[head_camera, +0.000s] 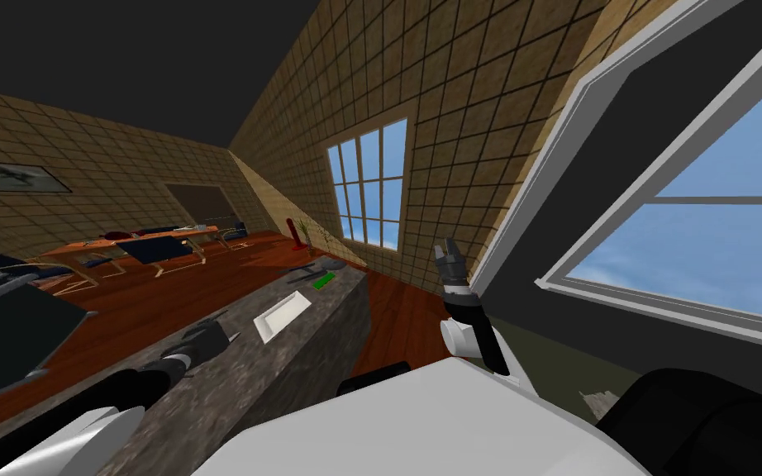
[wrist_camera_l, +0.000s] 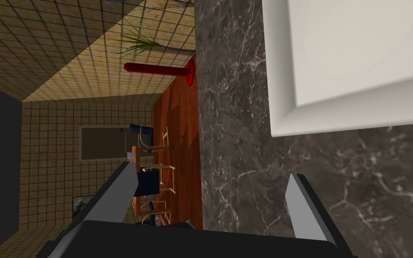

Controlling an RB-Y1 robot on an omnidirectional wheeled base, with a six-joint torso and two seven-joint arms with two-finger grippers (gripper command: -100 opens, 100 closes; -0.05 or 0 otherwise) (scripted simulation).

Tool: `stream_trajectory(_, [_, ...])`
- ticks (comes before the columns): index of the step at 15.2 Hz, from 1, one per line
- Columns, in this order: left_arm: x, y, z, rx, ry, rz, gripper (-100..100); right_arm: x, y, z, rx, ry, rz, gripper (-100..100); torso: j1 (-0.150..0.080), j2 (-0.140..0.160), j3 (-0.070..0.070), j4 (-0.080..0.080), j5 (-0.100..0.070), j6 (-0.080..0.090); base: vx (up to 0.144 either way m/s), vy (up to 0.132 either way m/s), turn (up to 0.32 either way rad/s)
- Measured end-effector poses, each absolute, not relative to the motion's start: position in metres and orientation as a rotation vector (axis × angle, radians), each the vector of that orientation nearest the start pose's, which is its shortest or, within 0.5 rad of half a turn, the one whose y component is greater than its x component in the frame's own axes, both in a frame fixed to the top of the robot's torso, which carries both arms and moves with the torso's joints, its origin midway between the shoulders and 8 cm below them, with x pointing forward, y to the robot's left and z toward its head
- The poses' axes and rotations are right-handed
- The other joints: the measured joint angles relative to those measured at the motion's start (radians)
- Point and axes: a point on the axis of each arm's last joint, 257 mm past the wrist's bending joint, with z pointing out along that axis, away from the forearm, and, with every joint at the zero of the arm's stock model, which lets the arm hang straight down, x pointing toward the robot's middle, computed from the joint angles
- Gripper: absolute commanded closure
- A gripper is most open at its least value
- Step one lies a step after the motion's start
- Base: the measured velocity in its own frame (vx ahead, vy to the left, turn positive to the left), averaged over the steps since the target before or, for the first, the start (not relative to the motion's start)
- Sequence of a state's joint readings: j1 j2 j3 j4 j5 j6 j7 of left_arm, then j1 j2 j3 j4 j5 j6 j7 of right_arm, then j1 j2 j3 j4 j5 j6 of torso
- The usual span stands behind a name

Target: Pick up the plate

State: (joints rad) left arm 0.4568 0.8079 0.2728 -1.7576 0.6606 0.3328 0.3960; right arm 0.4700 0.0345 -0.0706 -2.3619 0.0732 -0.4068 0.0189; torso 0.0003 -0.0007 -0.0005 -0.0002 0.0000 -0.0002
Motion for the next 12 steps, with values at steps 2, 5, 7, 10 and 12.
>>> stream_trajectory(2, [0.382,0.578,-0.25,-1.854,1.122,-0.865,-100,0.34,-0.295,0.053,0.614,0.612,1.175,0,-0.001,-0.002,-0.001,0.0,0.0,0.001,0.022,-0.001,-0.142])
stream_trajectory(5, [0.371,0.598,-0.257,-1.943,1.097,-0.819,-100,0.34,-0.294,0.053,0.614,0.612,1.175,0,0.0,-0.002,-0.001,0.0,0.0,0.001,0.026,0.009,-0.223])
stream_trajectory(7, [0.364,0.609,-0.265,-2.003,1.077,-0.791,-100,0.341,-0.294,0.053,0.614,0.612,1.175,0,0.0,-0.001,-0.001,0.0,0.0,0.001,0.051,0.01,-0.293])
stream_trajectory(10, [0.352,0.622,-0.267,-2.084,1.042,-0.752,-100,0.34,-0.294,0.053,0.614,0.612,1.175,0,-0.001,-0.002,-0.001,0.0,0.0,0.001,0.031,0.005,-0.163])
stream_trajectory(12, [0.343,0.633,-0.272,-2.145,1.018,-0.722,-100,0.34,-0.295,0.053,0.614,0.612,1.175,0,0.0,-0.001,-0.001,0.0,0.0,0.0,0.017,0.006,-0.156])
